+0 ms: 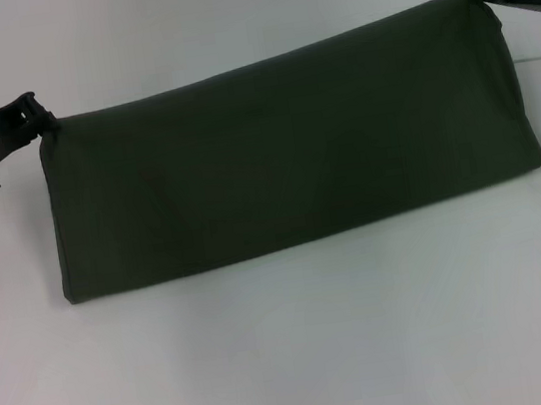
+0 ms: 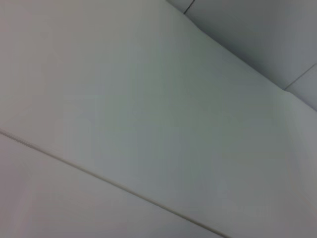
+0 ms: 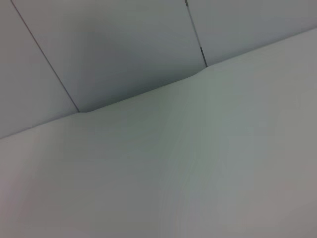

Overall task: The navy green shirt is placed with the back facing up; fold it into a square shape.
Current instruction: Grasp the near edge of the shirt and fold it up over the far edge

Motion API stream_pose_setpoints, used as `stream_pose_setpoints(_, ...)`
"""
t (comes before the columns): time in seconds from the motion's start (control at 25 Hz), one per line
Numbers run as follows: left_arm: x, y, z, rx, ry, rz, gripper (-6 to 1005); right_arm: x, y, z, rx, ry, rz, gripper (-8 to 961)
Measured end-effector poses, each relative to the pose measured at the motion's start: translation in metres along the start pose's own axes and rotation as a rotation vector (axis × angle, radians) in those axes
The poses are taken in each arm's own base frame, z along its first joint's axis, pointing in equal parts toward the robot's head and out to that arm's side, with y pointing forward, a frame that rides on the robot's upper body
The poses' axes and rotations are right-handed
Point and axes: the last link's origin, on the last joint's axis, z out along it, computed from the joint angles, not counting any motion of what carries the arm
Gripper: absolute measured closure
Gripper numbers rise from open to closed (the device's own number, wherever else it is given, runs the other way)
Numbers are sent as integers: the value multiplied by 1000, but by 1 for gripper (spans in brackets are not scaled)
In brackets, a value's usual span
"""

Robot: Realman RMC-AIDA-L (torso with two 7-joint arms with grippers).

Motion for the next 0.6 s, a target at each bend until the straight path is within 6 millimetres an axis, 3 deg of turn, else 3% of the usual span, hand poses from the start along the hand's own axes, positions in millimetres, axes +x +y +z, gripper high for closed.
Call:
stream_pose_setpoints(0.4,-3,9,4,-24,-27,49,926,-7,-2,0,8,10,-36,827)
stream_pose_setpoints(0.6,-12,18,11,-37,-15,33,857,-26,-11,-4,47,2,-70,793)
